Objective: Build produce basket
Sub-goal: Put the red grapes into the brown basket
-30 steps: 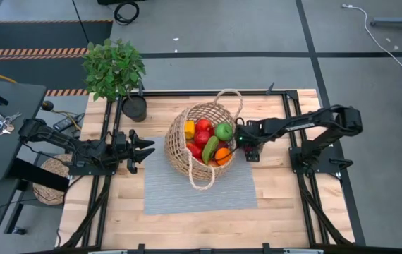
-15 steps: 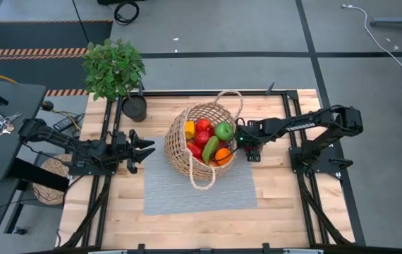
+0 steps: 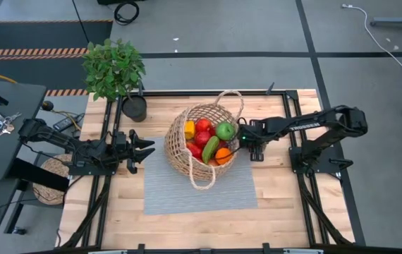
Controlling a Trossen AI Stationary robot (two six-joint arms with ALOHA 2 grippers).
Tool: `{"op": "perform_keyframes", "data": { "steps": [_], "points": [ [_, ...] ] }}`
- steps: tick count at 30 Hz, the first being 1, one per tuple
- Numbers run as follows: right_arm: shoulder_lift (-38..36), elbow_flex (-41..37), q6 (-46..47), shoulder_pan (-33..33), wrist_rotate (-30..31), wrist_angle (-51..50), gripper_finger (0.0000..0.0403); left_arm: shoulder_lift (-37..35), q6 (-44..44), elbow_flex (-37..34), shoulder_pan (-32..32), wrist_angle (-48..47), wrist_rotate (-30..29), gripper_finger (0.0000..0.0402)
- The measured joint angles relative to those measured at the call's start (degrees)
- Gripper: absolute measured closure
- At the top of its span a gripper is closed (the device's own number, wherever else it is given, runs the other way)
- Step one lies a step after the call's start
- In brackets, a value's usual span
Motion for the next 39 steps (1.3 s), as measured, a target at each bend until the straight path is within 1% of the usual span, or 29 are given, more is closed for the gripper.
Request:
{"op": "perform_keyframes", "data": {
  "steps": [9, 15, 24, 32, 35, 39],
  "points": [
    [-7.61, 0.04, 0.84, -0.01, -0.80, -2.04, 0.0247, 0.00, -0.02, 0.00, -0.02, 0.02, 0.00, 0.0241],
    [-13.10, 3.40, 4.46, 1.71, -1.22, -7.76, 0.0248, -0.02, 0.01, 0.00, -0.01, 0.01, 0.00, 0.0241],
    [-21.10, 11.56, 8.96, 9.28, -1.40, -10.46, 0.0248, -0.01, 0.00, 0.00, -0.01, 0.00, 0.00, 0.0241],
    [-25.35, 18.31, 11.87, 17.08, -1.42, -10.17, 0.0248, 0.00, 0.00, 0.00, 0.00, 0.02, 0.00, 0.0241],
    [-26.62, 19.53, 11.85, 19.97, -1.42, -8.16, 0.0248, -0.02, 0.02, 0.00, -0.01, 0.02, 0.00, 0.0241],
    [-28.82, 19.89, 10.45, 23.64, -1.42, -1.99, 0.0248, 0.00, 0.01, 0.00, 0.00, 0.01, 0.00, 0.0241]
  ]
}}
